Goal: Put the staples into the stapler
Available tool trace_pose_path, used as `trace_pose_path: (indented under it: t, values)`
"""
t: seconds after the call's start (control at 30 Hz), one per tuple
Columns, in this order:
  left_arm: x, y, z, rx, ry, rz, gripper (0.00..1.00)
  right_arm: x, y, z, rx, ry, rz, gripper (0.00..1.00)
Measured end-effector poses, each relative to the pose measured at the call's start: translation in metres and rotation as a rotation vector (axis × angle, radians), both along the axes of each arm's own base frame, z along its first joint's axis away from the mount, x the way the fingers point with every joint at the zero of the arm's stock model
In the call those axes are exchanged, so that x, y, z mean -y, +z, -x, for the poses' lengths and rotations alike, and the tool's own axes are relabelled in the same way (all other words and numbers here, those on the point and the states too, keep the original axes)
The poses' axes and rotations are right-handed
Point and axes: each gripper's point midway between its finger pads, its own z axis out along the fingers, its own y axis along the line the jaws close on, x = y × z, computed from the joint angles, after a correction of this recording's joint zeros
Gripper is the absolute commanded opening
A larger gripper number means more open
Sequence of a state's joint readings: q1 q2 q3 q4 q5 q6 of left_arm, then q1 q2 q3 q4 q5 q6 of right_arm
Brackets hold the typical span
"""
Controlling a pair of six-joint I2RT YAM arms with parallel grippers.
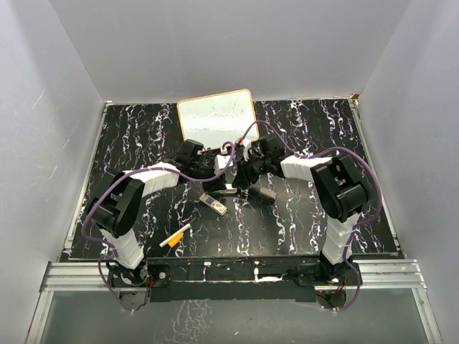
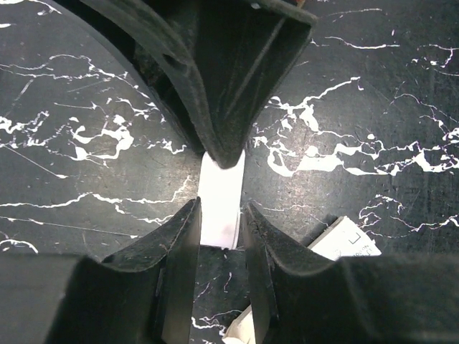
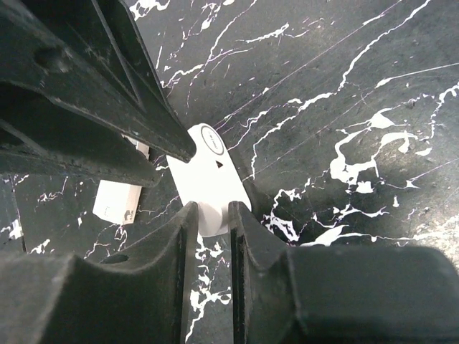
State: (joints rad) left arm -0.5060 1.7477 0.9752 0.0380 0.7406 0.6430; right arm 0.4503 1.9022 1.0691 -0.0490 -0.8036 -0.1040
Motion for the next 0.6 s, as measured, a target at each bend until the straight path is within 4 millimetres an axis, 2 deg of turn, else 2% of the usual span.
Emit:
trace_pose_path:
  t: [0.33, 0.6]
  values:
    - [0.0020, -0.0085, 0.0011, 0.023, -0.010, -0.007, 0.26, -0.0032, 0.0017, -0.0052, 0.029, -0.009, -0.001, 0.09]
    - [0.0036, -0.0108, 0.0005, 0.061, -0.021, -0.011, 0.23, -0.0038, 0.0007, -0.0045, 0.026, -0.034, -0.011, 0.08]
